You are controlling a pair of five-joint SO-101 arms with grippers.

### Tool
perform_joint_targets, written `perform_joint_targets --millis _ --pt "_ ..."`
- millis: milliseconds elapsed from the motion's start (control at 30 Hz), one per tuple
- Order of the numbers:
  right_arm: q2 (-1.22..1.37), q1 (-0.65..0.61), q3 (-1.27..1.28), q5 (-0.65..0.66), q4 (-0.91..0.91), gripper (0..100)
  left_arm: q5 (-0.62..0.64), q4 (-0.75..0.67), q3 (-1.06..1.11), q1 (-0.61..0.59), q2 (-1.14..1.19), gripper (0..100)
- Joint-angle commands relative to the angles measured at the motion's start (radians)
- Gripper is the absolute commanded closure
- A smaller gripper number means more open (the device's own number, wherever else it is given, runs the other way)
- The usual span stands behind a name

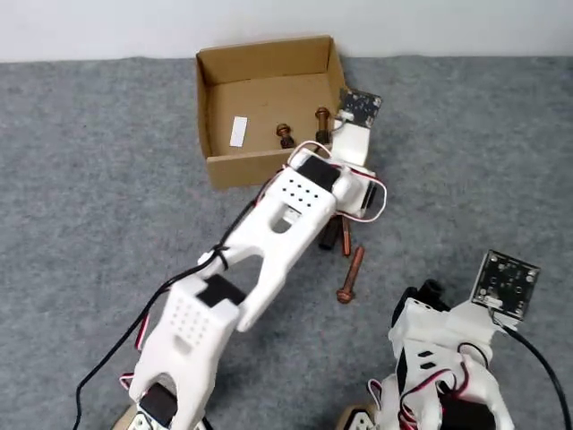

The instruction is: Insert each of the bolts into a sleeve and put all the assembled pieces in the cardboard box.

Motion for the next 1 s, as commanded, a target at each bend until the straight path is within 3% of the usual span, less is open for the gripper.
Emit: perform_joint_targets --millis 0,400,633,800,967 --pt "0.001 0.01 -0.009 0.003 -0.022 99.1 0.011 0.087 -0.157 0.003 0.058 87" --pt "0.001 0.01 -0.009 0.003 -0.022 99.1 0.011 0.387 -0.653 -0.002 0.408 87" --pt "0.001 0.01 -0.009 0.003 -0.022 99.1 0.012 0.457 -0.845 -0.002 0.535 87" --pt "0.001 0.01 -0.009 0.003 -0.022 99.1 0.012 0.465 -0.872 0.002 0.549 100" --pt "0.001 0.01 -0.009 0.003 -0.021 99.1 0.012 0.494 -0.934 0.002 0.532 100"
